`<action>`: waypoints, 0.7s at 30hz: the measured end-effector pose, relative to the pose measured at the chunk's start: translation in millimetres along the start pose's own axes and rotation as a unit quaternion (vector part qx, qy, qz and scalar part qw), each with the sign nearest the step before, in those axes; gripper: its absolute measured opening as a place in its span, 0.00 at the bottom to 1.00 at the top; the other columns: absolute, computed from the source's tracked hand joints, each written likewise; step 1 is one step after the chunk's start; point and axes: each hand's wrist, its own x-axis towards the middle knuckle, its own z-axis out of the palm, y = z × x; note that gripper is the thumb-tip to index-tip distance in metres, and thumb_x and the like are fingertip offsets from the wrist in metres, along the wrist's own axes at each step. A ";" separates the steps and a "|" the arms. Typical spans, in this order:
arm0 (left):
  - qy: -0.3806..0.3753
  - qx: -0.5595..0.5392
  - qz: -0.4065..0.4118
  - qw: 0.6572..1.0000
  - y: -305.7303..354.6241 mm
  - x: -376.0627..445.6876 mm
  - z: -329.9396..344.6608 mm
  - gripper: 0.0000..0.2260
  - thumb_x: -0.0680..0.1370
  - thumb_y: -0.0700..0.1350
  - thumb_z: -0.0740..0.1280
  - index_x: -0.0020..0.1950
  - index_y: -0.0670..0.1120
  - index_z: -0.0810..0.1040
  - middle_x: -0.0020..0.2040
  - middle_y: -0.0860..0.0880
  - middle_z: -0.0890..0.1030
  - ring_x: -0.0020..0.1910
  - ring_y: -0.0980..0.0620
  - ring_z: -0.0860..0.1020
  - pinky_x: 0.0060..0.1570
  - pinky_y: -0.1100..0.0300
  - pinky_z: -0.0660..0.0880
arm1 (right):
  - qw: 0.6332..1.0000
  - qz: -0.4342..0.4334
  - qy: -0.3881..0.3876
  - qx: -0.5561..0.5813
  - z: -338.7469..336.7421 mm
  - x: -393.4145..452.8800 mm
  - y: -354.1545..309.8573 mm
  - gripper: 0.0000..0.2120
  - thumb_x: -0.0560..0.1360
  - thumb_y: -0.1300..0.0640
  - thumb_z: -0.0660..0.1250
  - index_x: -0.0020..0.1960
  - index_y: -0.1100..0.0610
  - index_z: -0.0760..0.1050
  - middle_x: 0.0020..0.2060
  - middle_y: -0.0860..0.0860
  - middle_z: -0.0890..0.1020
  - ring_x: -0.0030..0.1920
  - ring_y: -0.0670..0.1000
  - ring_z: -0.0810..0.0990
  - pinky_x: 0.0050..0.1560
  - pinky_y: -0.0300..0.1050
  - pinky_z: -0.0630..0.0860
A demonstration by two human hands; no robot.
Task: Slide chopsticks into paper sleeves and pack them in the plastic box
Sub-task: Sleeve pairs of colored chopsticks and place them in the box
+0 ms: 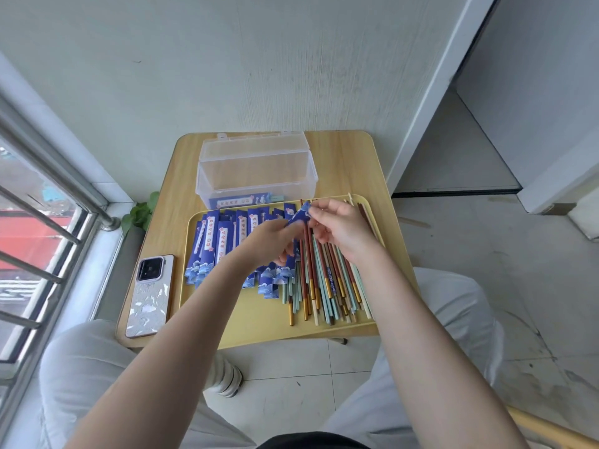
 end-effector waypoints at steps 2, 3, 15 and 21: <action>-0.005 -0.074 -0.026 0.997 6.2 -2.0 4.9 0.27 0.85 0.60 0.50 0.52 0.39 0.77 0.34 0.46 0.73 0.31 0.50 0.74 0.28 0.64 0.74 | 1.000 -0.005 0.000 -0.019 0.2 -2.3 -1.6 0.04 0.80 0.64 0.66 0.51 0.57 0.78 0.34 0.52 0.81 0.27 0.47 0.75 0.28 0.39 0.68; -0.004 -0.080 -0.035 0.996 7.1 -2.3 7.5 0.27 0.85 0.59 0.48 0.52 0.39 0.76 0.34 0.46 0.72 0.31 0.51 0.71 0.27 0.64 0.73 | 0.999 -0.009 0.008 -0.041 -0.9 -3.2 -1.9 0.05 0.80 0.64 0.65 0.52 0.57 0.78 0.35 0.53 0.81 0.27 0.48 0.75 0.27 0.39 0.69; -0.006 -0.275 -0.122 0.954 -15.4 -5.8 33.8 0.18 0.85 0.55 0.56 0.56 0.41 0.74 0.37 0.45 0.80 0.33 0.49 0.79 0.34 0.57 0.75 | 0.816 0.067 0.021 -0.574 2.8 -13.9 27.0 0.05 0.77 0.57 0.70 0.52 0.57 0.78 0.44 0.52 0.81 0.42 0.52 0.81 0.39 0.45 0.77; -0.008 -0.311 -0.148 0.939 -14.0 -7.4 51.6 0.20 0.85 0.54 0.56 0.59 0.38 0.75 0.52 0.38 0.83 0.44 0.45 0.84 0.41 0.54 0.83 | 0.808 0.046 0.052 -0.585 3.5 -18.6 37.0 0.09 0.78 0.60 0.67 0.56 0.57 0.72 0.47 0.52 0.78 0.45 0.54 0.77 0.38 0.46 0.70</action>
